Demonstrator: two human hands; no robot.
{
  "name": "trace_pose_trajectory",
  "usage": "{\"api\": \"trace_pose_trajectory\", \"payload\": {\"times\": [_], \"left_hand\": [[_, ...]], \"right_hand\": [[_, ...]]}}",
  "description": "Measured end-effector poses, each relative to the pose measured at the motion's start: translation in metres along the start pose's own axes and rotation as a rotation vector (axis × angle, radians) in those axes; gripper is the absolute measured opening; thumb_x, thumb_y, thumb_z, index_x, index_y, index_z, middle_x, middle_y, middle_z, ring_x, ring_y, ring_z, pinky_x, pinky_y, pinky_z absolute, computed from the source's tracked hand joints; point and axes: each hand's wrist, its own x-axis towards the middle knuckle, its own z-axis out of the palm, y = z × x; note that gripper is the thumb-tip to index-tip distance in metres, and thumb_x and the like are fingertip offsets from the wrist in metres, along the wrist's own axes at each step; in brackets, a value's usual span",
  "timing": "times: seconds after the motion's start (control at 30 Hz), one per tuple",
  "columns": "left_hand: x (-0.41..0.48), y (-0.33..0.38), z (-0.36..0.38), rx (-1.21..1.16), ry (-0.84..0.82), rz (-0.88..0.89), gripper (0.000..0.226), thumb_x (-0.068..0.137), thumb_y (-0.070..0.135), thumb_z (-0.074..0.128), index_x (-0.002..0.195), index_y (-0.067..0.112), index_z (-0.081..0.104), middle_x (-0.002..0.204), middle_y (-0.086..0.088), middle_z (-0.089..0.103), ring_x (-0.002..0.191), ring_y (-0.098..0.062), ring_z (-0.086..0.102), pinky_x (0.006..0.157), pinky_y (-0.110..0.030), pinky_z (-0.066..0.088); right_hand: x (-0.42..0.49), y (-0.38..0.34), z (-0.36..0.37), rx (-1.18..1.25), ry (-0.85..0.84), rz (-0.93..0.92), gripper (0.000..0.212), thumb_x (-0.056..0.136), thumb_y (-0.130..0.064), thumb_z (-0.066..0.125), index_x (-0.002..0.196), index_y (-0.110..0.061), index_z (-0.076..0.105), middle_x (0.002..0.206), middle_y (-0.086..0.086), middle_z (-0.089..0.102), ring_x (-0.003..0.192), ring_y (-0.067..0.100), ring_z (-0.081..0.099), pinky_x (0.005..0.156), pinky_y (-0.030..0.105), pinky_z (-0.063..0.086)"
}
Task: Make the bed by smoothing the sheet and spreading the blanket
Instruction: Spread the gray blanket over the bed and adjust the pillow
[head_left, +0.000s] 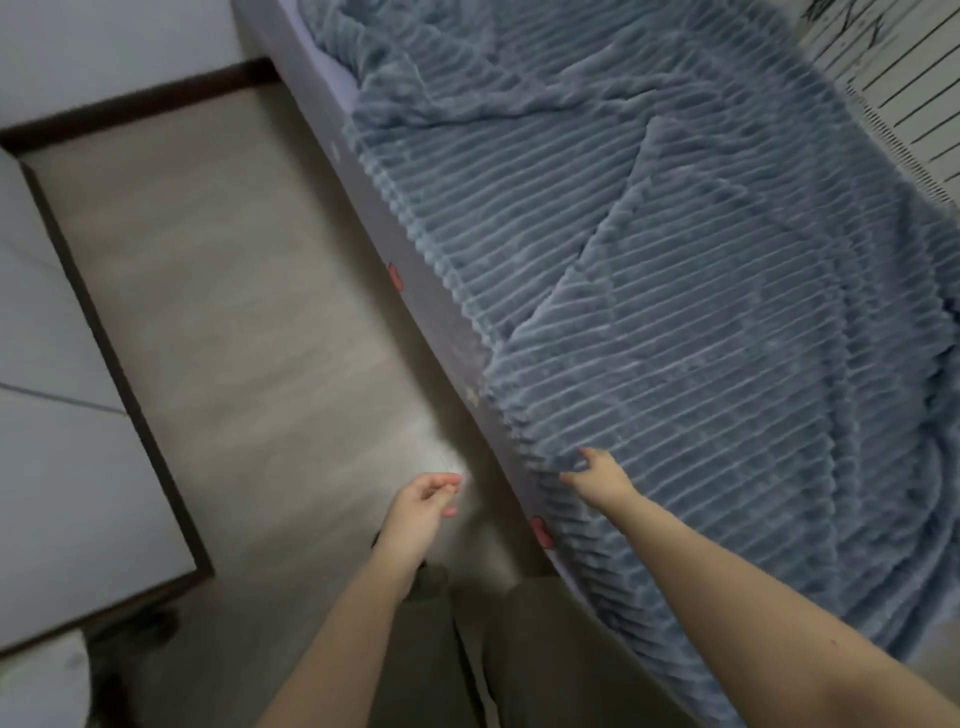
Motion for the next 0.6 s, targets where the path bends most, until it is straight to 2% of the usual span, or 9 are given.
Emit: {"api": "trace_pose_trajectory", "payload": {"times": [0.13,0.2,0.23,0.3,0.4,0.47,0.5,0.57,0.6], "left_hand": [[0.039,0.036,-0.033,0.075,0.001,0.005,0.028,0.1,0.005,0.044,0.123,-0.005,0.059,0.127,-0.017,0.06,0.101,-0.026,0.058,0.057,-0.01,0.046],[0.062,0.05,-0.045,0.067,0.002,0.008,0.028,0.099,0.001,0.044,0.122,-0.008,0.058,0.128,-0.021,0.058,0.106,-0.03,0.057,0.055,-0.009,0.047],[0.075,0.056,-0.05,0.065,-0.005,-0.001,0.027,0.1,0.002,0.044,0.12,-0.006,0.059,0.128,-0.019,0.059,0.107,-0.031,0.059,0.059,-0.011,0.047],[0.099,0.069,-0.06,0.084,-0.033,-0.028,0.023,0.1,0.008,0.046,0.114,0.005,0.062,0.124,-0.014,0.061,0.102,-0.028,0.061,0.075,-0.025,0.046],[0.142,0.084,-0.072,0.116,-0.048,-0.056,0.019,0.1,0.013,0.047,0.1,0.018,0.065,0.116,-0.004,0.065,0.095,-0.02,0.063,0.078,-0.03,0.042],[0.168,0.099,-0.079,0.146,-0.056,-0.061,0.02,0.1,0.017,0.048,0.097,0.025,0.065,0.112,0.002,0.066,0.095,-0.015,0.064,0.076,-0.029,0.045],[0.181,0.107,-0.082,0.158,-0.065,-0.075,0.02,0.1,0.017,0.047,0.097,0.026,0.065,0.113,0.002,0.066,0.095,-0.014,0.065,0.075,-0.028,0.045],[0.206,0.128,-0.081,0.187,-0.09,-0.127,0.02,0.1,0.016,0.047,0.101,0.022,0.066,0.116,-0.001,0.066,0.095,-0.016,0.065,0.072,-0.026,0.045],[0.219,0.141,-0.078,0.207,-0.107,-0.149,0.02,0.1,0.015,0.046,0.104,0.02,0.065,0.118,-0.003,0.065,0.094,-0.017,0.064,0.072,-0.026,0.045]], "right_hand": [[0.03,-0.076,0.011,-0.018,-0.021,-0.133,0.062,0.094,-0.031,0.056,0.15,-0.019,0.031,0.161,0.006,0.009,0.146,0.027,0.018,0.114,0.038,0.031],[0.056,-0.11,0.012,-0.046,0.0,-0.199,0.059,0.094,-0.031,0.055,0.149,-0.02,0.034,0.161,0.006,0.008,0.148,0.025,0.012,0.117,0.034,0.023],[0.071,-0.125,0.012,-0.06,0.013,-0.221,0.058,0.095,-0.032,0.054,0.148,-0.021,0.035,0.162,0.006,0.007,0.148,0.024,0.008,0.118,0.033,0.018],[0.103,-0.15,0.011,-0.081,0.029,-0.227,0.054,0.094,-0.031,0.053,0.146,-0.024,0.039,0.162,0.004,0.003,0.149,0.024,-0.001,0.119,0.037,0.013],[0.147,-0.176,0.006,-0.255,0.027,-0.203,0.048,0.096,-0.027,0.045,0.144,-0.02,0.041,0.162,0.004,0.005,0.149,0.025,-0.006,0.12,0.05,0.004],[0.164,-0.188,0.004,-0.3,0.092,-0.184,0.041,0.098,-0.024,0.04,0.135,-0.012,0.05,0.152,0.008,0.03,0.145,0.025,0.016,0.118,0.053,0.006],[0.168,-0.193,0.003,-0.244,0.16,-0.173,0.034,0.097,-0.022,0.042,0.126,-0.009,0.056,0.139,0.009,0.044,0.137,0.026,0.032,0.117,0.05,0.014],[0.168,-0.199,-0.006,-0.036,0.291,-0.129,0.019,0.093,-0.014,0.05,0.106,-0.007,0.063,0.115,0.011,0.059,0.114,0.028,0.054,0.102,0.038,0.038],[0.164,-0.201,-0.012,0.107,0.328,-0.097,0.012,0.09,-0.009,0.054,0.099,-0.007,0.063,0.106,0.01,0.062,0.104,0.028,0.059,0.091,0.034,0.044]]}}
